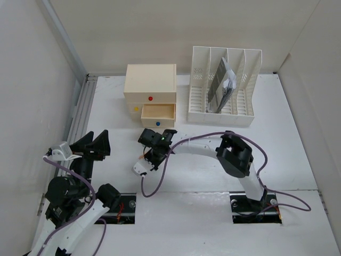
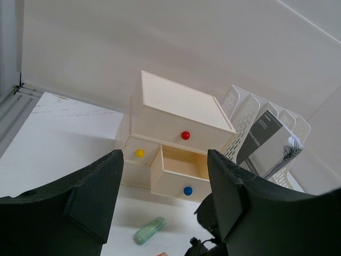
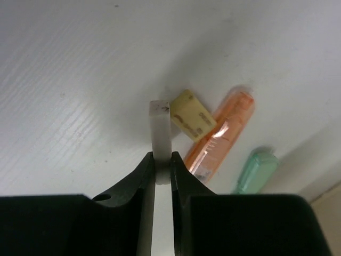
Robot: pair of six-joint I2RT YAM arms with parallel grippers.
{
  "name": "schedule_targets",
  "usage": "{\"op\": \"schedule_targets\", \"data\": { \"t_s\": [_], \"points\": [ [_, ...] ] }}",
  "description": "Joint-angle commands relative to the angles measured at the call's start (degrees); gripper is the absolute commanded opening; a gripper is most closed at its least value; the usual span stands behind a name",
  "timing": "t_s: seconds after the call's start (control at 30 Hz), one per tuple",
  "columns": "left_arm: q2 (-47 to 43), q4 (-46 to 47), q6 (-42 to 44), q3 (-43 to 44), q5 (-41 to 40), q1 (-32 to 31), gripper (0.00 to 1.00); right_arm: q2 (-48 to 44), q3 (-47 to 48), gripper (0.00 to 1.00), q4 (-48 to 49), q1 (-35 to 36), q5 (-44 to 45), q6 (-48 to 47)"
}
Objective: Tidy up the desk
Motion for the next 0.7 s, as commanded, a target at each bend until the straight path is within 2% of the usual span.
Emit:
{"op": "schedule_targets", "data": {
  "t_s": [0.0, 0.17, 0.23, 0.27, 0.3, 0.33, 0.43, 0.67],
  "points": [
    [-5.2, 1.6, 1.0, 0.0, -0.1, 0.1, 0.61, -7.3, 5.9, 0.0, 2.2, 1.0, 0.9, 9.0],
    [-4.1, 1.1, 1.0, 0.0, -0.1, 0.1, 0.61, -13.0, 9.7, 0.0, 5.6, 1.0, 7.5, 18.3],
    [-4.1, 1.1, 1.0, 0.0, -0.1, 0.1, 0.61, -14.2, 9.7, 0.0, 7.8, 1.0, 13.2, 20.2],
    [-3.6, 1.1, 0.5, 0.0, -0.1, 0.1, 0.61, -15.2, 8.8, 0.0, 10.9, 1.0, 18.8, 21.9],
    [-3.5, 1.1, 0.5, 0.0, -0.1, 0.1, 0.61, -15.2, 7.9, 0.0, 12.8, 1.0, 18.8, 22.4],
    [-3.5, 0.6, 0.5, 0.0, -0.1, 0.1, 0.61, -16.0, 6.9, 0.0, 14.9, 1.0, 24.5, 22.4],
    [-3.5, 0.5, 0.5, 0.0, -0.1, 0.1, 0.61, -16.0, 4.5, 0.0, 20.8, 1.0, 32.7, 23.6],
    [-3.0, 0.5, 0.5, 0.0, -0.1, 0.1, 0.61, -11.1, 5.1, 0.0, 25.5, -2.1, 42.3, 24.8]
  ]
}}
